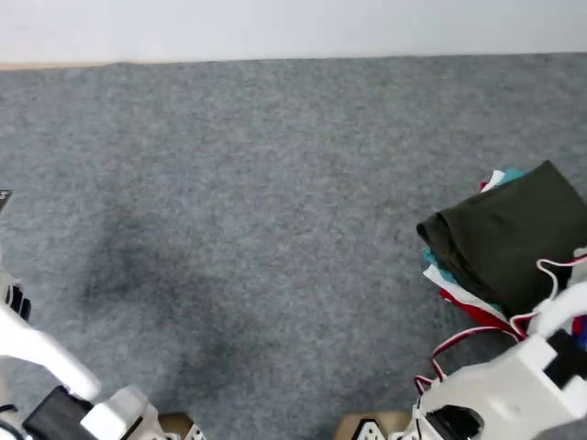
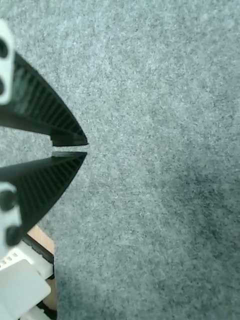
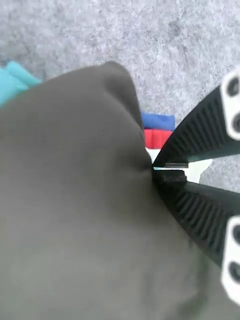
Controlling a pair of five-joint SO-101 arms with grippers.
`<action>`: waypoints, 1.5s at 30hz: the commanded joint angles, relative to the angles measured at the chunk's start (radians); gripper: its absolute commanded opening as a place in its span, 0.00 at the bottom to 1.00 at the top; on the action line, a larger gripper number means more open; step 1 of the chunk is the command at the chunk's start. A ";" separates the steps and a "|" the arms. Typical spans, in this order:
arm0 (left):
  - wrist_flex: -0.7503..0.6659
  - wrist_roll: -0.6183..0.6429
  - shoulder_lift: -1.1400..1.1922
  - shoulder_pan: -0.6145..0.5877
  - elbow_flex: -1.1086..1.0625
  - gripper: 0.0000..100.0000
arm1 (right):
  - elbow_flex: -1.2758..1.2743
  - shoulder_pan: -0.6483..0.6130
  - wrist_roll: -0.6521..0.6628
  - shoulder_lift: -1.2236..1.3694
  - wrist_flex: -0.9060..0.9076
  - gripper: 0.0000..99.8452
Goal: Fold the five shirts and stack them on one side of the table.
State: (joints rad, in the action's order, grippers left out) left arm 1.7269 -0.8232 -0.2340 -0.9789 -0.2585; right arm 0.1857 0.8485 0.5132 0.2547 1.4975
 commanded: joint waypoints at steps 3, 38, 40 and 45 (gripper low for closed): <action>-0.011 -0.014 -0.029 0.012 0.039 0.03 | 0.195 0.001 0.011 -0.111 0.170 0.01; 0.025 0.213 -0.577 0.285 -0.068 0.01 | -0.029 -0.472 -0.138 -0.618 0.297 0.01; 0.000 0.279 -0.672 0.368 -0.142 0.01 | -0.163 -0.529 -0.239 -0.691 0.297 0.01; -0.130 0.575 -0.856 0.508 -0.369 0.01 | -0.417 -0.621 -0.457 -0.843 0.292 0.01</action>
State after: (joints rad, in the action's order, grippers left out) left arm 1.6747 -0.4089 -0.9966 -0.5386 -0.5301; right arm -0.1320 0.2762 0.1542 -0.4956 1.7538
